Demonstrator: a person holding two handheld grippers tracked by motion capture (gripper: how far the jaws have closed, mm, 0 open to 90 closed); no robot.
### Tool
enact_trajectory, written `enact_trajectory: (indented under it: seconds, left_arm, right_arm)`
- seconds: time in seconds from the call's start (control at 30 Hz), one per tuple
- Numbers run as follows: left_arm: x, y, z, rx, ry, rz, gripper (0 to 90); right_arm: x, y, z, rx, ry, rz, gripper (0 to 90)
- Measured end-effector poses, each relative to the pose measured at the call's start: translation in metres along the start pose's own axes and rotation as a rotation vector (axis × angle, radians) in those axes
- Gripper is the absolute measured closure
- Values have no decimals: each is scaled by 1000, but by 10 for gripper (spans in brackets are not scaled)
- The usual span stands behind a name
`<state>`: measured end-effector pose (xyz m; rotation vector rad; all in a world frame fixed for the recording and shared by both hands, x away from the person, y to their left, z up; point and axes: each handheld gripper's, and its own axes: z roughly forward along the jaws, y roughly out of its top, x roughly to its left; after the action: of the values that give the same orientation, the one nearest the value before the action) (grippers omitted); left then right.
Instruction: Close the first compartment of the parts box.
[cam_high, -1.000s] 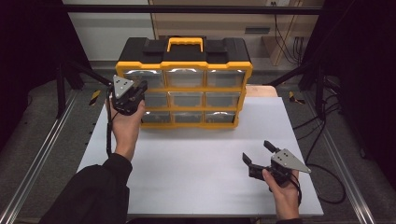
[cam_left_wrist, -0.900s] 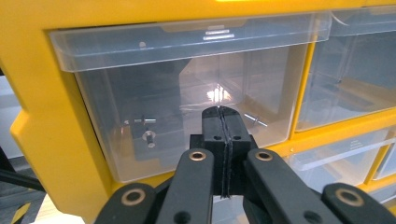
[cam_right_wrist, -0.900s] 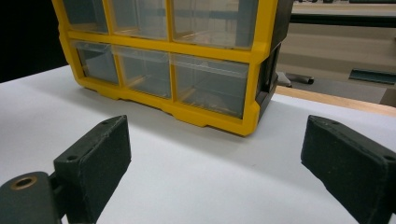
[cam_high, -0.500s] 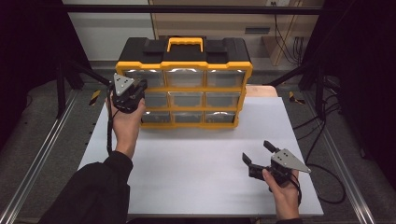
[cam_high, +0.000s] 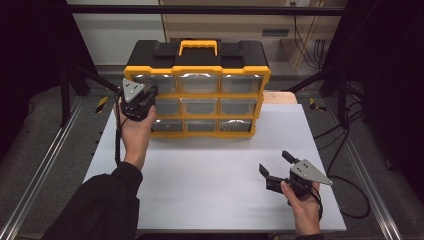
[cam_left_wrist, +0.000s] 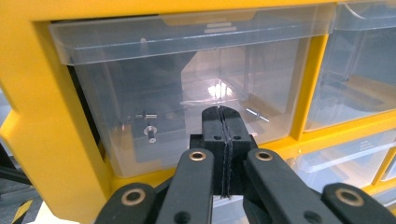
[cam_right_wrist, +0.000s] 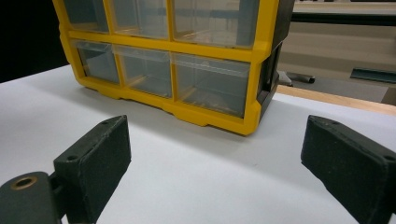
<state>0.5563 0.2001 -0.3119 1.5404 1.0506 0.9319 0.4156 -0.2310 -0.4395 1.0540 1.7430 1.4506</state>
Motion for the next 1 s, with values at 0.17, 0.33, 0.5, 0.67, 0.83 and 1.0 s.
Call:
enact_trajectory:
  seconds: [0.17,0.33,0.5,0.67,0.83,1.0]
  left_arm:
    - [0,-3,-2,0,-5,-1,898]
    - [1,-6,-5,-3,-14,-2,898]
    - [1,-9,-11,-12,-21,-13,898]
    - [-1,-11,-16,-24,-35,-17,897]
    - [-3,-15,-22,-33,-65,-14,898]
    - [-5,-19,-27,-39,-82,-6,897]
  right_arm:
    - [0,0,0,0,-1,0,85]
    - [0,0,0,-1,-2,-5,84]
    - [0,0,1,-2,-3,-5,84]
    - [0,0,1,0,-3,-14,84]
    - [0,-1,0,5,-6,1,84]
    - [0,-1,0,3,-4,-10,83]
